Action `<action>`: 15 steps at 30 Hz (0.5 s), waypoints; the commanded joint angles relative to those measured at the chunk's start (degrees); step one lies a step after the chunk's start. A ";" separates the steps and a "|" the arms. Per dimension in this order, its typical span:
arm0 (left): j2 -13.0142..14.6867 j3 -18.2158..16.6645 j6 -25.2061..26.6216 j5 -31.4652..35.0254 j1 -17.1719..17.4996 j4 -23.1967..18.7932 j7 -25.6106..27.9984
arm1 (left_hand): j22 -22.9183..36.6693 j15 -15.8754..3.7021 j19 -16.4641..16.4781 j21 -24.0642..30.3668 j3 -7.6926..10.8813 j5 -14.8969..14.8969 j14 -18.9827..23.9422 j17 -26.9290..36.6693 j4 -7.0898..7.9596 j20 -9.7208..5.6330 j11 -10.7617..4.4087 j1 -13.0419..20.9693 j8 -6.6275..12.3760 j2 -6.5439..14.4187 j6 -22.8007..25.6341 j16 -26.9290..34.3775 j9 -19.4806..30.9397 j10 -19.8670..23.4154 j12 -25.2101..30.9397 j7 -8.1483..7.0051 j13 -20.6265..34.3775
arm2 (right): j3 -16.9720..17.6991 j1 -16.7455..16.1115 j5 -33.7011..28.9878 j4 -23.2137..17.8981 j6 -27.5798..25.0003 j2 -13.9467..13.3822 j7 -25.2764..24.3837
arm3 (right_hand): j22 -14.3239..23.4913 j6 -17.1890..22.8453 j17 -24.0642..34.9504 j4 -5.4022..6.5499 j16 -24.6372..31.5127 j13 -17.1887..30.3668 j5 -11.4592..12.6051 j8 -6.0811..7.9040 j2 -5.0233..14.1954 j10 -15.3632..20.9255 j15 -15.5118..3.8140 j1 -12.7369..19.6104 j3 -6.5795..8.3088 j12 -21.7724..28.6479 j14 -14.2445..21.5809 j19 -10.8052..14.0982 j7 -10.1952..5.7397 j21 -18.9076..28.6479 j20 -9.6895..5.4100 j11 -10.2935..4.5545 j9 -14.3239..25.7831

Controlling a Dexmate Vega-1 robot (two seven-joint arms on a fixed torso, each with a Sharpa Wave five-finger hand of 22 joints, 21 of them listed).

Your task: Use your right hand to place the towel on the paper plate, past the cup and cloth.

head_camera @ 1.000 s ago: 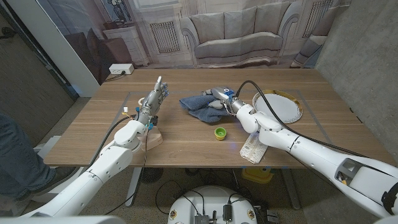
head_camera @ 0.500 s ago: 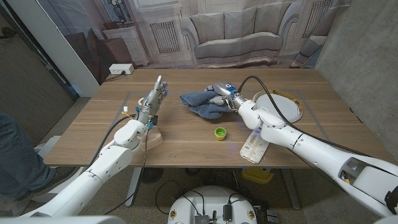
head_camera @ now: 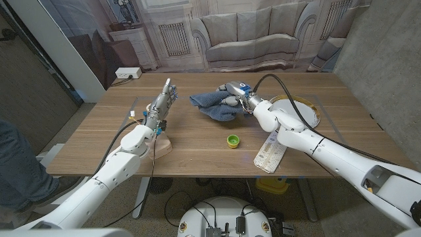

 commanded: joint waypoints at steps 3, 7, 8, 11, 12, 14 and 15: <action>-0.49 0.13 -0.77 -0.53 -0.45 1.23 -1.10 | 0.34 0.03 0.25 0.17 -0.15 0.04 -0.05 0.23 -0.28 -1.14 0.02 0.42 -0.24 0.44 0.35 0.14 0.09 0.30 0.10 -0.06 0.26 | 1.71 -0.06 0.05 -2.96 -0.30 -0.38 0.63 | 0.05 0.57 0.15 0.42 0.05 0.22 -0.08 0.57 2.49 1.16 -4.05 1.96 0.23 0.33 1.88 0.56 0.04 0.63 -4.74 -0.12 0.29; -0.26 -0.11 -0.96 -0.50 -0.01 0.84 -0.91 | 0.34 0.03 0.23 0.16 -0.11 0.03 -0.03 0.22 -0.32 -1.15 0.00 0.55 -0.21 0.57 0.41 0.14 0.09 0.25 0.08 -0.07 0.26 | 2.16 -0.10 -0.12 -3.65 -0.91 -0.29 0.59 | 0.05 0.64 0.14 0.39 0.01 0.25 -0.10 0.52 2.48 1.27 -4.04 2.01 0.22 0.33 2.00 0.60 0.03 0.76 -4.73 -0.13 0.29; -0.14 -0.18 -0.89 -0.54 0.10 0.65 -0.86 | 0.34 0.01 0.24 0.17 -0.10 0.02 -0.02 0.22 -0.33 -1.14 -0.01 0.58 -0.21 0.60 0.41 0.14 0.09 0.26 0.08 -0.06 0.26 | 2.28 -0.11 -0.08 -3.81 -0.97 -0.30 0.58 | 0.05 0.64 0.13 0.38 -0.03 0.29 -0.11 0.51 2.46 1.24 -4.02 2.02 0.19 0.32 2.04 0.61 0.03 0.83 -4.72 -0.35 0.34; 0.18 -0.42 -0.83 -0.51 0.38 0.12 -0.70 | 0.34 0.01 0.25 0.17 -0.07 0.01 -0.03 0.22 -0.35 -1.13 0.01 0.66 -0.22 0.67 0.39 0.14 0.09 0.27 0.08 -0.04 0.26 | 2.60 -0.15 -0.17 -4.38 -1.45 -0.28 0.64 | 0.04 0.67 0.11 0.38 -0.09 0.30 -0.13 0.45 2.44 1.26 -3.99 2.01 0.16 0.29 2.10 0.62 0.00 0.94 -4.72 -0.28 0.35; 0.34 -0.49 -0.76 -0.49 0.46 -0.08 -0.66 | 0.34 0.01 0.25 0.17 -0.07 0.01 -0.03 0.22 -0.36 -1.13 0.03 0.68 -0.22 0.69 0.39 0.14 0.08 0.27 0.09 -0.03 0.26 | 2.74 -0.20 -0.06 -4.55 -1.61 -0.23 0.66 | 0.04 0.72 0.11 0.40 -0.11 0.31 -0.13 0.45 2.44 1.30 -3.96 1.98 0.14 0.29 2.12 0.62 0.06 0.97 -4.72 -0.21 0.35; 0.55 -0.70 -0.73 -0.49 0.69 -0.48 -0.48 | 0.34 0.01 0.24 0.17 -0.05 -0.01 -0.01 0.22 -0.38 -1.11 0.08 0.74 -0.23 0.75 0.36 0.14 0.08 0.29 0.09 -0.04 0.26 | 3.14 -0.23 0.62 -4.98 -1.76 -0.19 1.07 | 0.04 0.71 0.10 0.45 -0.14 0.31 -0.15 0.42 2.46 1.36 -3.93 1.92 0.11 0.29 2.19 0.63 0.03 1.04 -4.72 -0.23 0.38; 0.73 -0.82 -0.68 -0.48 0.85 -0.75 -0.40 | 0.34 0.04 0.26 0.17 -0.04 -0.01 -0.02 0.22 -0.39 -1.11 0.10 0.76 -0.23 0.77 0.37 0.14 0.08 0.26 0.08 -0.03 0.26 | 3.25 -0.22 0.65 -5.19 -1.92 -0.17 1.10 | 0.04 0.67 0.10 0.46 -0.15 0.32 -0.15 0.38 2.46 1.35 -3.93 1.90 0.09 0.27 2.22 0.62 0.02 1.07 -4.72 -0.17 0.38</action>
